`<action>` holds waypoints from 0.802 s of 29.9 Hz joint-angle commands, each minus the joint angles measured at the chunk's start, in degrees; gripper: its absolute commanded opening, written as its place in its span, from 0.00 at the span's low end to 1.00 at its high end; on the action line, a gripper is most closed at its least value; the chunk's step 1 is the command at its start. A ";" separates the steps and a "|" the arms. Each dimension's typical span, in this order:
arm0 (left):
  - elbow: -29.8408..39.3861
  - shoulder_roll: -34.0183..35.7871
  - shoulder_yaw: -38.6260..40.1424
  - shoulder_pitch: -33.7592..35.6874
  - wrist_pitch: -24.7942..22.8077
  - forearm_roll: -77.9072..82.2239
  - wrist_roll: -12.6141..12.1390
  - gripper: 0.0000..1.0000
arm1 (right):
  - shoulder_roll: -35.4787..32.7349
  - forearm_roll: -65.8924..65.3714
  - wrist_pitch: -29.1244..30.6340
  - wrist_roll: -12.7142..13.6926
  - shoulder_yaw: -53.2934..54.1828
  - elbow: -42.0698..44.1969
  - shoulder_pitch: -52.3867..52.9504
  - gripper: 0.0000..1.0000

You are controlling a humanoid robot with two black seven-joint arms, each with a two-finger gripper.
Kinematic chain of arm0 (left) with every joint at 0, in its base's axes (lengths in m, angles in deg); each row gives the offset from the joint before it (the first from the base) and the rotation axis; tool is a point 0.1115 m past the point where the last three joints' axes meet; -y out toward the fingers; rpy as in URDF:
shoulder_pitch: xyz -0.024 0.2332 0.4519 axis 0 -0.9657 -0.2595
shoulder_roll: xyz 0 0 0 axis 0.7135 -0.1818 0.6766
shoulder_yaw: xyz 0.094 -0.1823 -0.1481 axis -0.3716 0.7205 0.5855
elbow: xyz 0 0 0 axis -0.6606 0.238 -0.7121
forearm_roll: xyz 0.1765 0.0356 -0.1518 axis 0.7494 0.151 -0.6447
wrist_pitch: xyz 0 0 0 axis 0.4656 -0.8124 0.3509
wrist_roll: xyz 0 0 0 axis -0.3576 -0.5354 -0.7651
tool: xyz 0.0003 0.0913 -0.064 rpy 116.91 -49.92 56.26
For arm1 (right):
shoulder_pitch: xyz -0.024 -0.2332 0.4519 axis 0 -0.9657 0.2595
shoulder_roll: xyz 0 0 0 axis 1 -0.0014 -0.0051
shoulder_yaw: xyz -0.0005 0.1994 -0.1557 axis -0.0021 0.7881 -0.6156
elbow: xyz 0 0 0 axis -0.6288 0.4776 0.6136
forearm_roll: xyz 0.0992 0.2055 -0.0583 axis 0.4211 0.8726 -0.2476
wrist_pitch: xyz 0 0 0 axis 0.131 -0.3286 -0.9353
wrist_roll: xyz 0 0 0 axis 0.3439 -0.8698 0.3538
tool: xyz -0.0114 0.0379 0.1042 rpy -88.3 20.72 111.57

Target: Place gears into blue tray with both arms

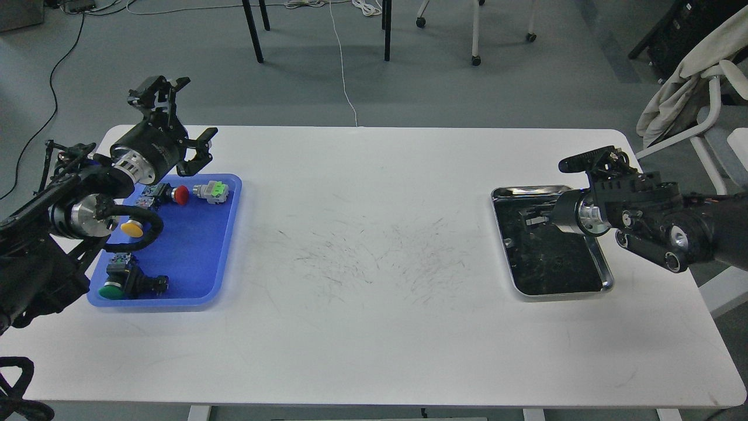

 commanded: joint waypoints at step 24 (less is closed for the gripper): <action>0.00 0.26 -0.17 0.05 0.00 0.18 0.00 0.99 | 4.42 0.33 -4.91 -1.75 2.96 -0.30 4.31 0.01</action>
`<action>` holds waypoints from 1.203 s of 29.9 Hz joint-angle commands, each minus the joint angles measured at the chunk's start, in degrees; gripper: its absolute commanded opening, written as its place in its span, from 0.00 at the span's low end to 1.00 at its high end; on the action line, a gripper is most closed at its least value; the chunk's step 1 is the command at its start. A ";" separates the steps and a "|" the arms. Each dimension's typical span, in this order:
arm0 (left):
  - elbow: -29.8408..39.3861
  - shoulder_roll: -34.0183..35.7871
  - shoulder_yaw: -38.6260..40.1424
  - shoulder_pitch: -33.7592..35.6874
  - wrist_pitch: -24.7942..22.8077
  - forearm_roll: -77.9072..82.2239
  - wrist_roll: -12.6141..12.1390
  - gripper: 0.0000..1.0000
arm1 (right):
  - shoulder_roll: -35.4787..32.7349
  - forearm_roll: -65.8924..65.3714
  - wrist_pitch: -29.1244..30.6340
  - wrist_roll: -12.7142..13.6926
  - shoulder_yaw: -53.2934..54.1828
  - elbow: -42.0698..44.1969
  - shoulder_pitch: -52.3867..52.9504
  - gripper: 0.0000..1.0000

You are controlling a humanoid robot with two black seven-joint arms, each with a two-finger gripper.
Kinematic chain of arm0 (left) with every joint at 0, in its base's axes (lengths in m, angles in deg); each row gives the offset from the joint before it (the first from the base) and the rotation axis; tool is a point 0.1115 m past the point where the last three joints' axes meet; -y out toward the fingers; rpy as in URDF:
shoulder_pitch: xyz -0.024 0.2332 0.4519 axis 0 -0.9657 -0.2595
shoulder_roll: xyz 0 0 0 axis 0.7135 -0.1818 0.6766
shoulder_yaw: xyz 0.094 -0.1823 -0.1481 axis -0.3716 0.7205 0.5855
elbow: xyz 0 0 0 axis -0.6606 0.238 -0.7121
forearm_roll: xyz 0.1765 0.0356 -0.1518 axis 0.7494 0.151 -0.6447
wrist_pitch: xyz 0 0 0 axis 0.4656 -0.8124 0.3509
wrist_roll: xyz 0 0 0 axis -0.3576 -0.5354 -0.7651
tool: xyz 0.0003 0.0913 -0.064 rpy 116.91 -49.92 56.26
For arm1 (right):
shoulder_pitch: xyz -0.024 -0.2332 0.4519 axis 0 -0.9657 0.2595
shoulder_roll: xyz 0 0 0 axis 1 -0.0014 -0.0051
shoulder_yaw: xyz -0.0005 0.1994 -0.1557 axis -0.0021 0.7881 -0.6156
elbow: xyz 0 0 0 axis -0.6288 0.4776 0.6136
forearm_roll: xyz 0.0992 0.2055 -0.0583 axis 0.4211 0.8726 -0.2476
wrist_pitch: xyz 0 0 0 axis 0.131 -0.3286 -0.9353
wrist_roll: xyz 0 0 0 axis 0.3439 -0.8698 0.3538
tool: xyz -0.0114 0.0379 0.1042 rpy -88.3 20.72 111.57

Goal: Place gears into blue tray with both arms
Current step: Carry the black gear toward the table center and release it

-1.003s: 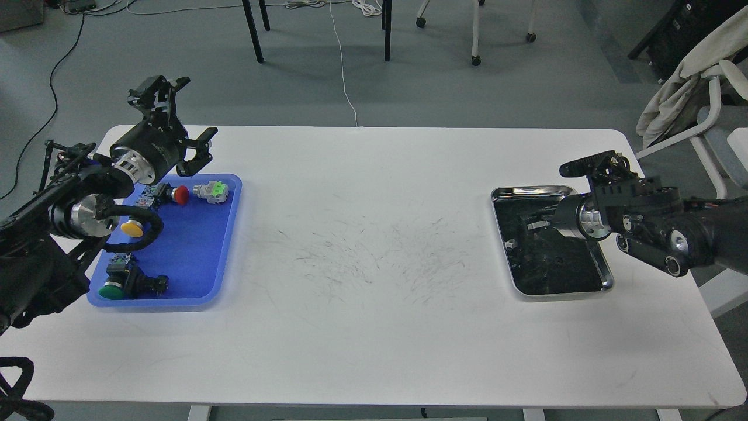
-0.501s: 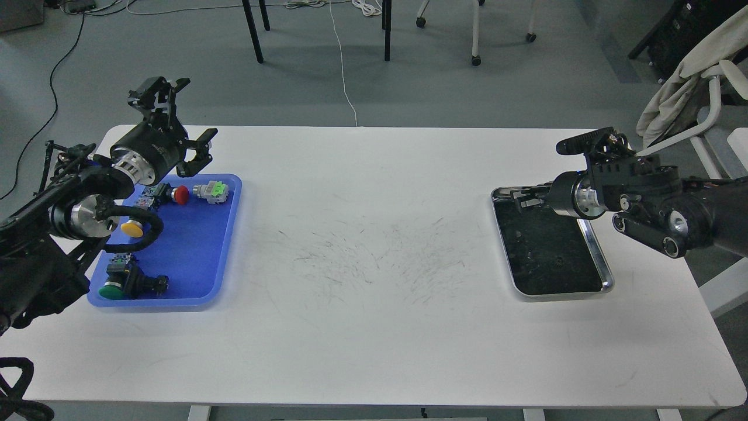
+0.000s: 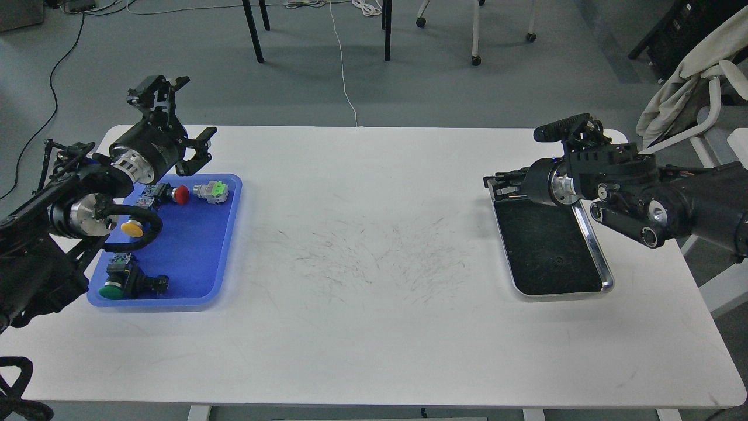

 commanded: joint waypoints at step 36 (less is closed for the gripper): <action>1.14 4.48 -0.02 0.36 -0.09 0.17 -0.18 0.99 | 19.67 -0.61 -21.23 -8.12 -0.12 -2.78 -7.85 0.01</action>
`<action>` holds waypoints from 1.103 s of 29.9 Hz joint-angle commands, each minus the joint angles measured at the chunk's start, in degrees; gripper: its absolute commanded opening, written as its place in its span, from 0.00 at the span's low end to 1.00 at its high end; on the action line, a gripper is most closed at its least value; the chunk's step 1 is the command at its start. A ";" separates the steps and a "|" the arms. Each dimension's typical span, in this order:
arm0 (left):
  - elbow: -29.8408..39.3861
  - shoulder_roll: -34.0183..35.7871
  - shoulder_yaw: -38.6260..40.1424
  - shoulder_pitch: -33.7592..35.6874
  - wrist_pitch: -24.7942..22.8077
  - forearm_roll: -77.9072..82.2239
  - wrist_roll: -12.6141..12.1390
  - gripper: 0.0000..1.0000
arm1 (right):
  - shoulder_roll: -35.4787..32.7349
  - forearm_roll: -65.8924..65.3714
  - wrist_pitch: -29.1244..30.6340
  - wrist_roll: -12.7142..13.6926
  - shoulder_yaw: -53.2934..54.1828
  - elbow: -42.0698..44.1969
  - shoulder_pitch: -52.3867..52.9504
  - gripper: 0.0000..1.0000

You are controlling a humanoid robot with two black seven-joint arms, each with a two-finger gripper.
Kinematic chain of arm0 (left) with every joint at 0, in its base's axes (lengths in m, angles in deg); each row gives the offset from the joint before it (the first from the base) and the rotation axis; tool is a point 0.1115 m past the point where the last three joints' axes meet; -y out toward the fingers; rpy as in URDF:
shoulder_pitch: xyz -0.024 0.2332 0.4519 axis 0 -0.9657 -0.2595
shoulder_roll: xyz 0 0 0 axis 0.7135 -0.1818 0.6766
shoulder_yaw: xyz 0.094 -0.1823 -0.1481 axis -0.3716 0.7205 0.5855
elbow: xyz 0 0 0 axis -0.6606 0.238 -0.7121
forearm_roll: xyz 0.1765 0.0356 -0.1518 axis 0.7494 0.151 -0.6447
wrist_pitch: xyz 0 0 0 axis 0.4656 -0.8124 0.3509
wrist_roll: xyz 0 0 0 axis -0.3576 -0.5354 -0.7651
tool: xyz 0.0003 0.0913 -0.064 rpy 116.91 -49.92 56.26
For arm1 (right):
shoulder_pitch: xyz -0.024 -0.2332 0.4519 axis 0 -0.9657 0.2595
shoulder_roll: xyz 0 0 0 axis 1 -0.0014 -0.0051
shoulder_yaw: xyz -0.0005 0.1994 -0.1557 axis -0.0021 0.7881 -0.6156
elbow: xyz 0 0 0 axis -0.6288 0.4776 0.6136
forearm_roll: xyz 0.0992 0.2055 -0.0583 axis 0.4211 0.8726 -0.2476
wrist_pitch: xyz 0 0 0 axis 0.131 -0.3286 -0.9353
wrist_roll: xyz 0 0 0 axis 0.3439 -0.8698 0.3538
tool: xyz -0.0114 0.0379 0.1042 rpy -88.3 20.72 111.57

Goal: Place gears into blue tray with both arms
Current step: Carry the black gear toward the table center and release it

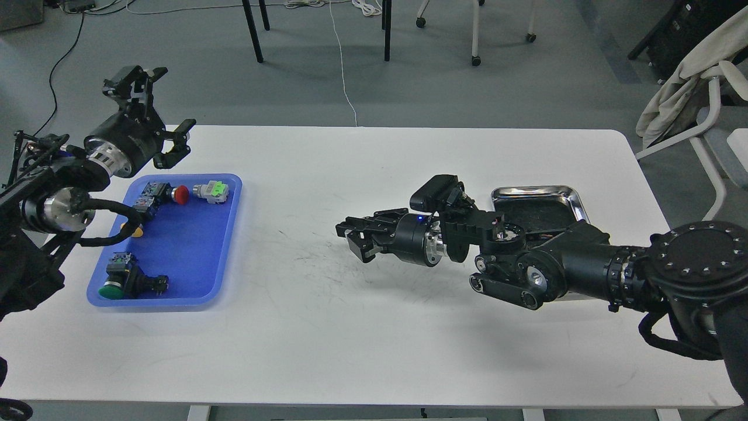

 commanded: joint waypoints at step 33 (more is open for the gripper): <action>0.92 2.61 -0.12 -0.10 -0.12 -0.08 0.00 0.99 | 0.00 -5.53 0.58 -3.87 -3.54 -0.99 -2.36 0.01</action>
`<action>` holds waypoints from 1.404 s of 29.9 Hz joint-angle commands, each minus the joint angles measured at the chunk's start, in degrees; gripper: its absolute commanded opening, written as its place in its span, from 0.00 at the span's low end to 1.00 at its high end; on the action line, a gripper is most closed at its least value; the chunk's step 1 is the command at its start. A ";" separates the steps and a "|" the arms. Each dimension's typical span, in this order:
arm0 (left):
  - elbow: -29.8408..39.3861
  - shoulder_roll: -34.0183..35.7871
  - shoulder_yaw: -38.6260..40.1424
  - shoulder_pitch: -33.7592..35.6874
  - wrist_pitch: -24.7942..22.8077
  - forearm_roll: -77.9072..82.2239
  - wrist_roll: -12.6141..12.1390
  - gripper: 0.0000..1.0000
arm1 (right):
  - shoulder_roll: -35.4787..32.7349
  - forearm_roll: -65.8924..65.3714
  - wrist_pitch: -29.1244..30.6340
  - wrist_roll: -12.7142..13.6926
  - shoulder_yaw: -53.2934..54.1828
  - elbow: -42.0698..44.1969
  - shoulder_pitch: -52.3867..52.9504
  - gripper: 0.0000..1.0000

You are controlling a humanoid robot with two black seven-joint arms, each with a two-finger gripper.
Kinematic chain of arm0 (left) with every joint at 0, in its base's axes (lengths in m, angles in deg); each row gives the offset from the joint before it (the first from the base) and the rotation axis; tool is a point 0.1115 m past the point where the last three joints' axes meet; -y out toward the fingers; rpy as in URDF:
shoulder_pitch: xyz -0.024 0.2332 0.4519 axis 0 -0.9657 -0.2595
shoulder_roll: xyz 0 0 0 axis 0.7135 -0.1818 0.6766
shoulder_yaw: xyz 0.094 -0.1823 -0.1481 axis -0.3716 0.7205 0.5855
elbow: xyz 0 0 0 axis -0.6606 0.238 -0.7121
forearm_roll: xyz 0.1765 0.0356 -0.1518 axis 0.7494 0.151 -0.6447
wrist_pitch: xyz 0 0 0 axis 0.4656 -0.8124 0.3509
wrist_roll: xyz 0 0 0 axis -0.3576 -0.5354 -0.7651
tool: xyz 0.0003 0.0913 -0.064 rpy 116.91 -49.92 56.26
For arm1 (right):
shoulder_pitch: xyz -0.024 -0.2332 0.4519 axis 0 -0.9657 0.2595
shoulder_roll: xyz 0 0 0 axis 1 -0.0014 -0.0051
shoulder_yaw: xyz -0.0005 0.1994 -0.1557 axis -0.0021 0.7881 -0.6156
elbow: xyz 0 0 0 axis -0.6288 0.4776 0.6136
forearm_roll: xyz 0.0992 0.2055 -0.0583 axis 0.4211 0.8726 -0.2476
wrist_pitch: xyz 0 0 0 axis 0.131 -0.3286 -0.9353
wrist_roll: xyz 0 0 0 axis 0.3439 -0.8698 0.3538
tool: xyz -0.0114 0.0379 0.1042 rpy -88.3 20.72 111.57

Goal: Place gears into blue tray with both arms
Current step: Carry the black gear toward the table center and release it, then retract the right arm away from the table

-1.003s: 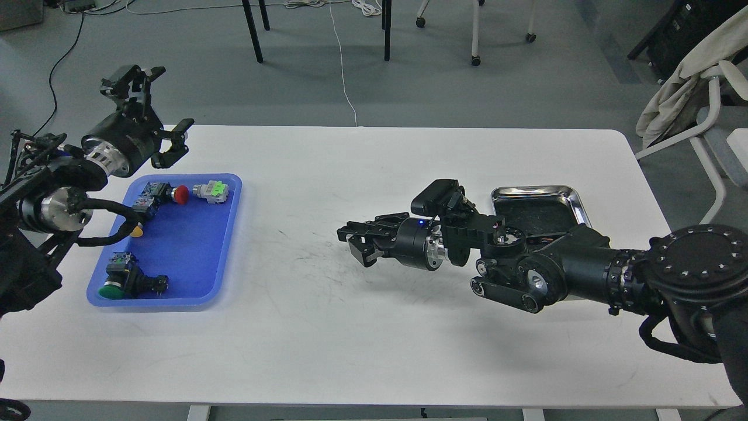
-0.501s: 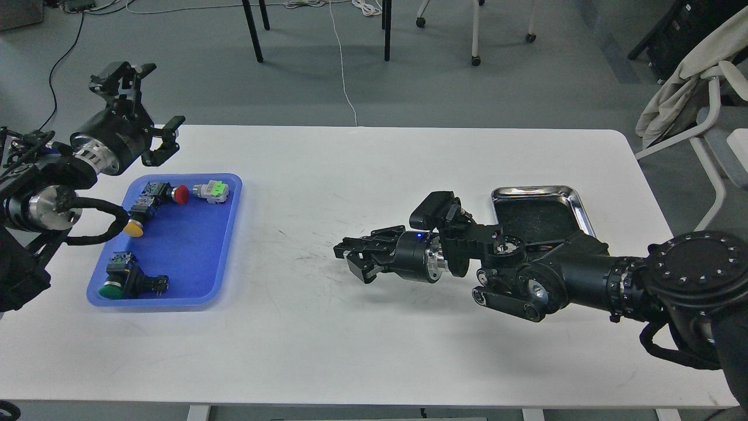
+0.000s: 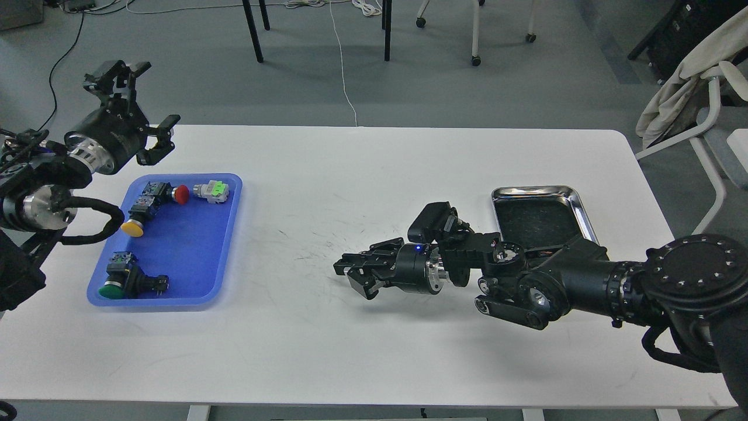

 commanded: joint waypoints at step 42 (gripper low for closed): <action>5.00 4.31 -4.91 -0.26 -5.09 0.88 0.70 0.99 | -1.66 6.17 0.41 0.00 25.38 1.07 -0.27 0.81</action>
